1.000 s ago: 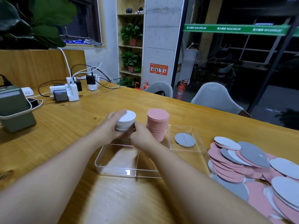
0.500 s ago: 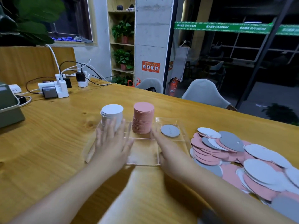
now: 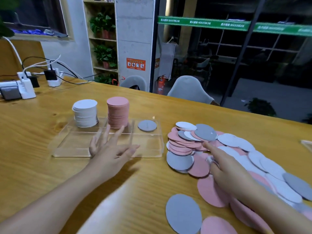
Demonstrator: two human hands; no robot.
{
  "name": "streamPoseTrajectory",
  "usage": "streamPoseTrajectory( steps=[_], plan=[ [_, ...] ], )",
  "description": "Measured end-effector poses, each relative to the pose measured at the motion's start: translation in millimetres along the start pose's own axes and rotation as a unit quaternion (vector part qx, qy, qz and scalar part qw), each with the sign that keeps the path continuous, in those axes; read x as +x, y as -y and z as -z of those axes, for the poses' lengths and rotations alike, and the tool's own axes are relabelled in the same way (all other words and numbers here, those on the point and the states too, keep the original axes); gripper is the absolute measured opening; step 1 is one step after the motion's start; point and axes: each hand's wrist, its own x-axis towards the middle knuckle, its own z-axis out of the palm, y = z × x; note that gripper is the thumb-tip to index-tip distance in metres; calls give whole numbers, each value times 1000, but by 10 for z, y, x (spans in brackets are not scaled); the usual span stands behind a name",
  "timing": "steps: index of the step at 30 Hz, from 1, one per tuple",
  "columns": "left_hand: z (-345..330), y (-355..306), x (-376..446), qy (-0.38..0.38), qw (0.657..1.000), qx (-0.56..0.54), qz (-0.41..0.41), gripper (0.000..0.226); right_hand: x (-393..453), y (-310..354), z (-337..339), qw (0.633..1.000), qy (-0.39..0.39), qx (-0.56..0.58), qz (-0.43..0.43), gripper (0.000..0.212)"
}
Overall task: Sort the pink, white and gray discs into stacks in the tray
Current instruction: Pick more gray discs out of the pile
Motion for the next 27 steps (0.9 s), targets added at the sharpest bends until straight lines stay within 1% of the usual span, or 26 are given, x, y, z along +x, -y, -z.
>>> streamPoseTrajectory(
  steps=[2,6,8,11,13,15,16,18,21,24,27],
  plan=[
    [15,44,76,-2,1000,-16,4,28,-109,-66,95,1000,-10,1,6,46],
    [52,156,199,-4,999,-35,-22,29,-285,-158,183,1000,-20,-18,3,27],
    [56,198,245,0,999,-40,-33,29,-352,-201,178,999,-12,-39,-1,20],
    [39,195,258,-6,998,-50,-38,30,-462,-235,170,998,-1,-60,-3,27],
    [16,141,231,-15,997,-55,-54,34,-526,-242,158,997,10,-62,40,37],
    [-6,12,177,-16,995,-62,-72,39,-584,-236,150,994,40,-71,76,51],
    [-21,-66,145,-16,994,-67,-83,41,-608,-241,148,992,54,-80,86,55],
    [-62,-220,68,-15,990,-81,-114,51,-663,-255,155,988,70,-93,96,57],
    [-122,-413,-61,-7,980,-97,-173,61,-751,-279,174,987,64,-100,106,57],
    [-178,-578,-191,34,965,-102,-238,63,-836,-352,241,987,44,-110,105,58],
    [-179,-763,-335,114,950,-135,-258,61,-917,-451,328,987,39,-124,98,65]
  ],
)
